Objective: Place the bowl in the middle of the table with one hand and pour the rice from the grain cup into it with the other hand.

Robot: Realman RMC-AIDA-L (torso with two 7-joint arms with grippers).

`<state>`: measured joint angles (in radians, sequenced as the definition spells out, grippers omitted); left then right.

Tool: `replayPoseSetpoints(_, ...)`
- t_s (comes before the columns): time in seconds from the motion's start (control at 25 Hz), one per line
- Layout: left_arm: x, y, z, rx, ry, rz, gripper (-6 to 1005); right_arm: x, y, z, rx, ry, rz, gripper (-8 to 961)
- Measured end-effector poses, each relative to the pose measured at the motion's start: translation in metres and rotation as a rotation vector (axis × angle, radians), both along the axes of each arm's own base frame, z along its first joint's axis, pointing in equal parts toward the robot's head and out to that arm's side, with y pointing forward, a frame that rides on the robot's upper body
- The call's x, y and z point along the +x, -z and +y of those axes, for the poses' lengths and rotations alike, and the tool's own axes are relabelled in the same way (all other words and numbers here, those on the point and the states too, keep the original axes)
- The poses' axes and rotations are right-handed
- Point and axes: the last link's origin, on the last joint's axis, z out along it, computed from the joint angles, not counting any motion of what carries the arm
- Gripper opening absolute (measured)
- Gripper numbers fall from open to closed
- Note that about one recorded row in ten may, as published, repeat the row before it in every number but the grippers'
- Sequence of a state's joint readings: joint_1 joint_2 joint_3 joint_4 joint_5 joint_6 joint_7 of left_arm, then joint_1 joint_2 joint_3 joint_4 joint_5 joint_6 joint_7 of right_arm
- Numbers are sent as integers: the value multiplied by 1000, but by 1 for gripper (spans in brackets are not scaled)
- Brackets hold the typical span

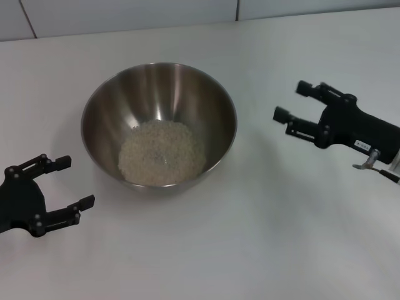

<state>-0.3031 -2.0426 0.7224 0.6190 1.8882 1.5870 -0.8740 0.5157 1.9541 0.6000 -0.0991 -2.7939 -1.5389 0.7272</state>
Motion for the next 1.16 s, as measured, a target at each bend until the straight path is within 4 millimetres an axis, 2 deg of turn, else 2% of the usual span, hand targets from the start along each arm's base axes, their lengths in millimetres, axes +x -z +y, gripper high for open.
replayPoseSetpoints(0.12, 1, -1, 1, -6, -6, -6, 827, -8, -4, 5, -63, -57, -25, 823)
replayPoseSetpoints(0.48, 2, -2, 2, -13, -8, -10, 827, -30, -3, 33, -200, -133, -273, 824)
replayPoseSetpoints(0.6, 5, -3, 5, -17, -7, -12, 827, -37, -8, 38, -204, -150, -270, 824)
replayPoseSetpoints(1.16, 7, -3, 7, -15, -8, -17, 827, -39, -16, 41, -221, -159, -296, 824)
